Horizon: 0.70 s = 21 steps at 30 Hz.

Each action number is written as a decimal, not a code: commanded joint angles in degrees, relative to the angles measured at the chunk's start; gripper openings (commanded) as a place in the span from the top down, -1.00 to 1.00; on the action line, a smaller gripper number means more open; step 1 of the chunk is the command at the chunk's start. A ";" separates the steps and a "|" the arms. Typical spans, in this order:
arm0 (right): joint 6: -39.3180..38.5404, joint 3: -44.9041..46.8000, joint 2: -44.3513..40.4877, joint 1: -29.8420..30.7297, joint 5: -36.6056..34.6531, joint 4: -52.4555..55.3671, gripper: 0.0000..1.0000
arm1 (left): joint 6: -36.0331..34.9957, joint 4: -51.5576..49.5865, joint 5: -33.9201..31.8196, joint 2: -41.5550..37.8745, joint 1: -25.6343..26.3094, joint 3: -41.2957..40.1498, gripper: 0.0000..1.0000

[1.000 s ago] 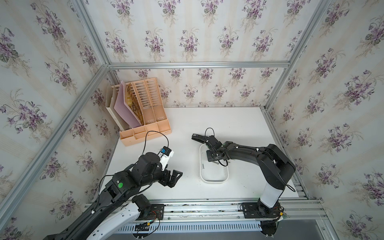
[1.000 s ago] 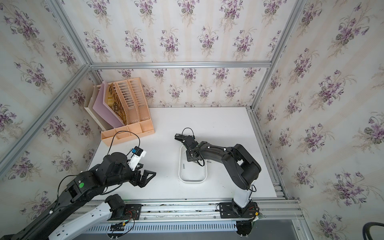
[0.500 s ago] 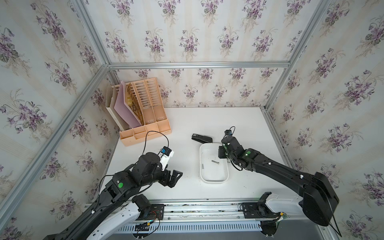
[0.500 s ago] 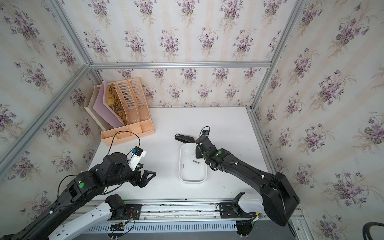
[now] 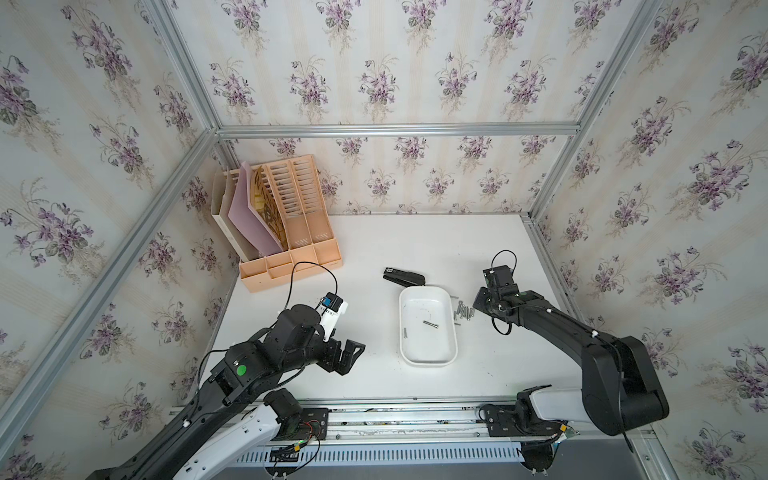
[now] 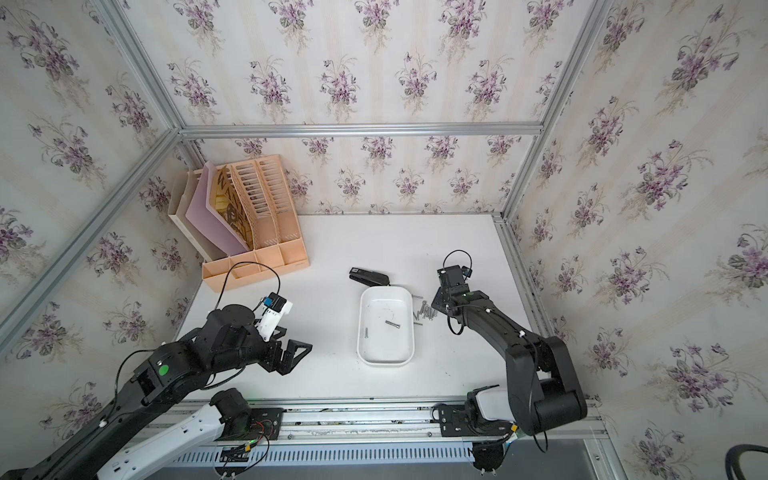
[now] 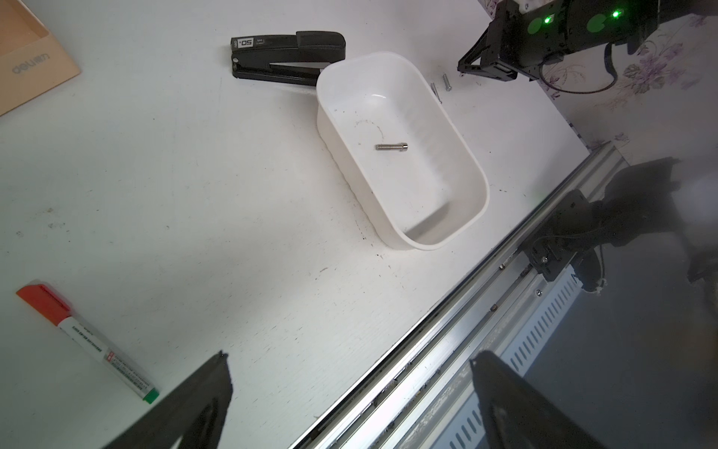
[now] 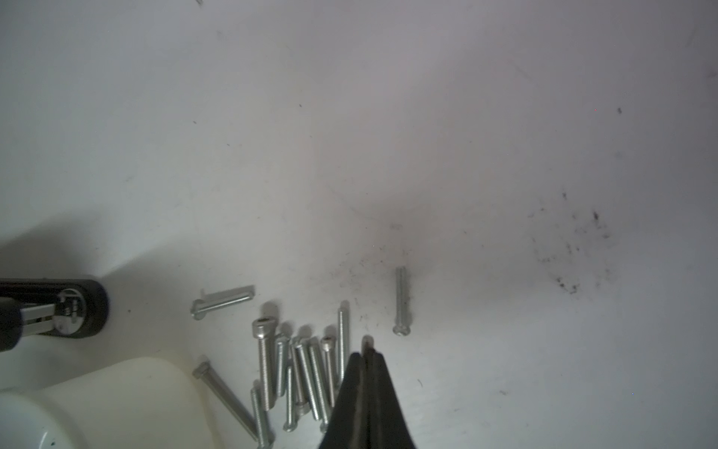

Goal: Take out the screws from the storage box
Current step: Place the screw at the center of the board.

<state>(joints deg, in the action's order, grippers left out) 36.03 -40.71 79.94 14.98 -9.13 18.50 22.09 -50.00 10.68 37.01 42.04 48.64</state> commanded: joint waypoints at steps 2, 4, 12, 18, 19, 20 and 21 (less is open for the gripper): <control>0.18 -0.69 2.63 -0.63 3.83 0.83 1.00 | 0.24 0.60 -0.31 -0.01 0.03 0.14 -0.99; 0.01 -1.03 3.48 -0.66 3.73 0.97 1.00 | 0.11 0.69 0.05 -0.10 0.06 0.14 -0.98; -0.87 -0.60 2.33 -0.66 1.11 0.26 0.80 | -1.33 2.80 -2.20 -2.91 0.05 -1.32 -0.98; -1.74 -0.83 2.02 -0.66 0.26 0.77 0.66 | -2.30 5.90 2.09 -0.57 -0.03 -3.02 -0.98; -1.91 -0.95 2.12 -0.66 0.37 0.75 0.65 | -2.24 5.83 1.98 0.34 -0.03 -3.04 -0.99; -2.01 -0.95 2.14 -0.60 0.58 0.60 0.65 | -2.22 5.66 1.44 1.31 -0.11 -3.06 -0.98; -2.13 -0.95 2.19 -0.65 0.81 0.43 0.65 | -2.24 5.45 1.11 2.08 -0.12 -2.93 -0.98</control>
<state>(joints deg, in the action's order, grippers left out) 34.52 -41.43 82.13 14.35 -7.88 18.55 20.75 -46.46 11.25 37.67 42.02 45.71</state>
